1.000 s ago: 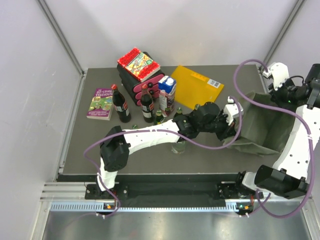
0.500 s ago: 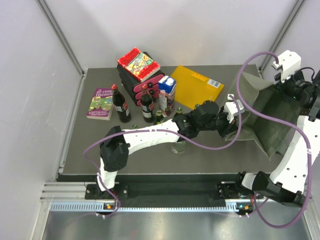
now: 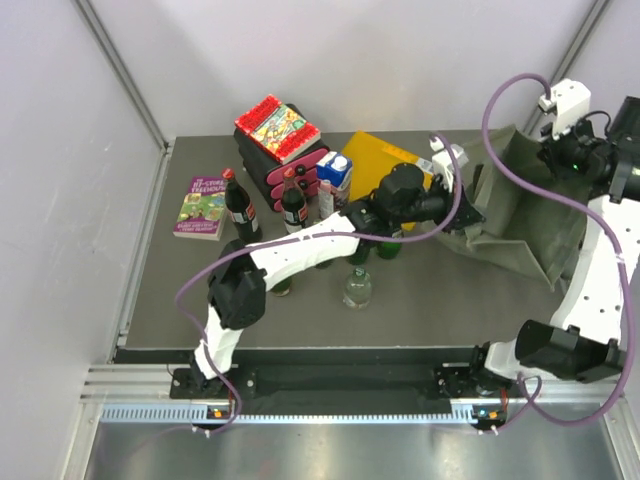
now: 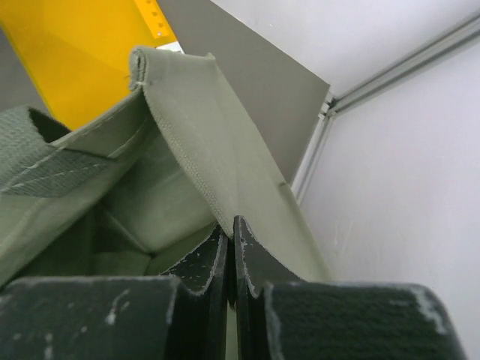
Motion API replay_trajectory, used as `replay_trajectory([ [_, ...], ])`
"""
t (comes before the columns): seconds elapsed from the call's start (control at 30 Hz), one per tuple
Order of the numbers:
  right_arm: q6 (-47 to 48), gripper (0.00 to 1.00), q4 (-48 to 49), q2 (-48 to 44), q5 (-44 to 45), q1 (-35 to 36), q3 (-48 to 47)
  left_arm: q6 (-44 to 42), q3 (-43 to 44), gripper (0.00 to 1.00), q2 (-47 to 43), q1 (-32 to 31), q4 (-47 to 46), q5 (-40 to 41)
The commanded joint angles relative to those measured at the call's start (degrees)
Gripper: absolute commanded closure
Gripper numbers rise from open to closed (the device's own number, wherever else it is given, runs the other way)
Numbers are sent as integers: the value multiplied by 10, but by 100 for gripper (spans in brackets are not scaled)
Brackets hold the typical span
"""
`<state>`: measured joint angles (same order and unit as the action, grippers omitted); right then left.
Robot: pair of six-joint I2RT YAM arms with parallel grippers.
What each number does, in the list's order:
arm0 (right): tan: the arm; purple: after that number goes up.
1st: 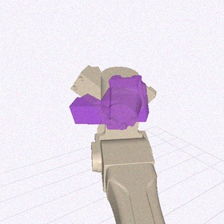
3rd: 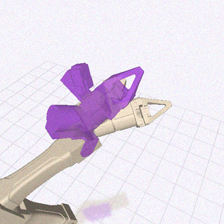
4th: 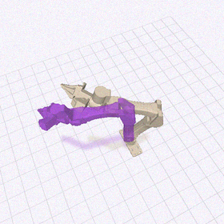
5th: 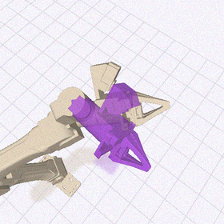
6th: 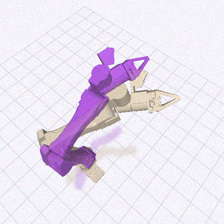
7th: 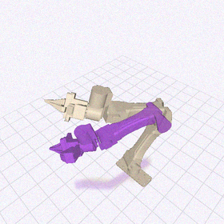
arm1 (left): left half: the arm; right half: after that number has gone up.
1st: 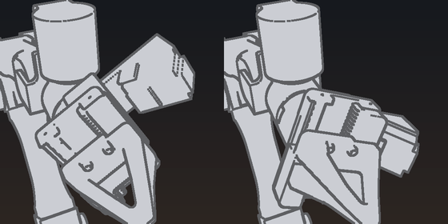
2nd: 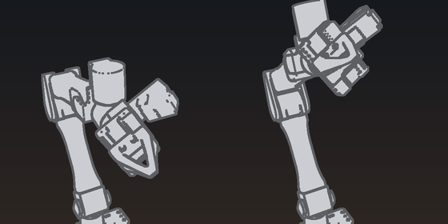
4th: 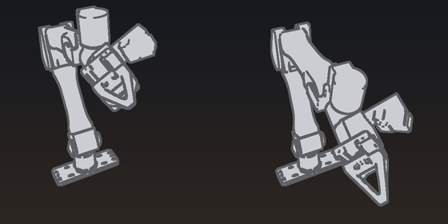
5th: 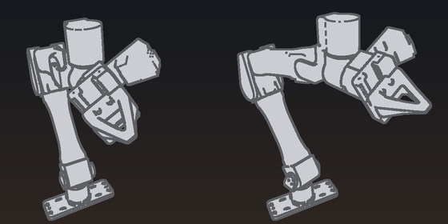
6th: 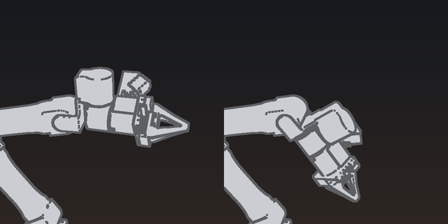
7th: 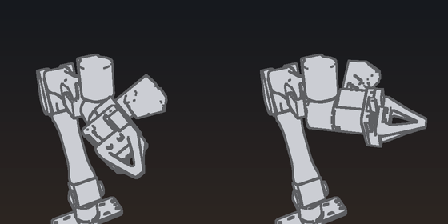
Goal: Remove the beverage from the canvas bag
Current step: Adjust the canvas bag at the center of the board.
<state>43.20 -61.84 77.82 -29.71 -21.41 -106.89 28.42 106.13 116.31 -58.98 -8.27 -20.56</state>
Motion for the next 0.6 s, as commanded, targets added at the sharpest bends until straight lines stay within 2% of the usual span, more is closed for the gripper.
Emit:
replay_trajectory([
  [0.0,-51,97,77,37,32,34,-20,148,56,100,56,34,-85,-21],
  [0.13,-61,87,97,66,49,44,-37,188,144,100,111,51,-51,-28],
  [0.2,-72,83,100,86,50,45,-50,205,159,100,136,56,-51,-29],
  [0.33,-115,59,114,108,58,45,-73,220,182,100,159,66,-23,4],
  [0.37,-137,51,117,107,60,45,-78,219,190,100,166,67,-16,10],
  [0.43,-153,45,120,105,58,44,-98,214,218,100,176,70,8,24],
  [0.47,-173,38,122,103,60,44,-105,214,231,98,187,71,16,25],
  [0.5,-181,35,124,98,68,43,-114,213,253,86,192,74,22,26],
  [0.57,-212,28,128,85,76,38,-115,211,269,69,199,75,38,36],
])
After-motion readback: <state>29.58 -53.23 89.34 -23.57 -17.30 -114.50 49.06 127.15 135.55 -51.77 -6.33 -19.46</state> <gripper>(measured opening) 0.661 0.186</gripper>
